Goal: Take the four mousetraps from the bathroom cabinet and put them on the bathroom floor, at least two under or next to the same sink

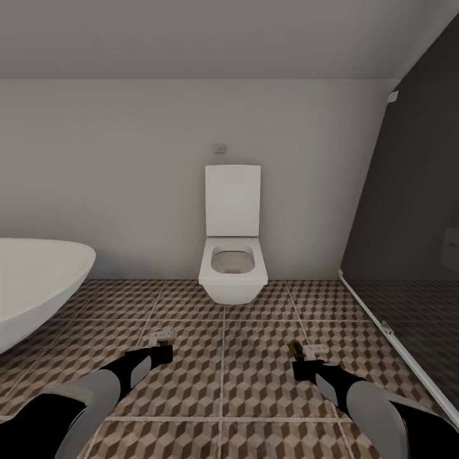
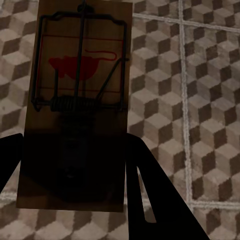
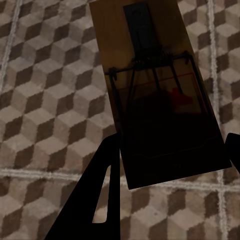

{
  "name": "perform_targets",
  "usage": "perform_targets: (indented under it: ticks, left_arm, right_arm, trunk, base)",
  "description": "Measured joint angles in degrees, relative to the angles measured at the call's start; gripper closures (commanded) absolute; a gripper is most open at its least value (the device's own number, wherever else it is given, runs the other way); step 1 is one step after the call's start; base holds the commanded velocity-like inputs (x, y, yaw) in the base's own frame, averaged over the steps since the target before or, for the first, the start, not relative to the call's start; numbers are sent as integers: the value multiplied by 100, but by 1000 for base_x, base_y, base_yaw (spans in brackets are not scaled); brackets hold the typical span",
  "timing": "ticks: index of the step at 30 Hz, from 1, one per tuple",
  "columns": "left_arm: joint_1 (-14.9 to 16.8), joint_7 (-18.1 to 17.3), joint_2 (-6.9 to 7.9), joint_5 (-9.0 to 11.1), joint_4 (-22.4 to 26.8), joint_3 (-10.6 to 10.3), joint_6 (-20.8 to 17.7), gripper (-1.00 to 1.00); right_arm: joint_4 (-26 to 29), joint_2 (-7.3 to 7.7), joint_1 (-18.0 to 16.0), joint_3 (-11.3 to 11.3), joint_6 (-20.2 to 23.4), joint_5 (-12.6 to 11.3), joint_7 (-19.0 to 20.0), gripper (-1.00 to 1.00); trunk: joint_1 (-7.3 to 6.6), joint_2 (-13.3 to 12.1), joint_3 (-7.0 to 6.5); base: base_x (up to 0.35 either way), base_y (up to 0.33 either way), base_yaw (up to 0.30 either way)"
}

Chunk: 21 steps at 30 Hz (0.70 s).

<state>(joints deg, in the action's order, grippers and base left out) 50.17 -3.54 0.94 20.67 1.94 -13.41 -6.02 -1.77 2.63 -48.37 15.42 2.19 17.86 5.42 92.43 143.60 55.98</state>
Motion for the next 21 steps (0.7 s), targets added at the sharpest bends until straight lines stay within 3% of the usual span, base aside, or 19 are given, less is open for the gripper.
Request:
perform_targets:
  ticks: [21]
  left_arm:
    - [0, 0, -7, -5, 7, 0, 0, 100]
  right_arm:
    - [6, 15, 0, 2, 17, -22, 1, 100]
  trunk:
    - [0, 0, 100]
  base:
    - [0, 0, 0]
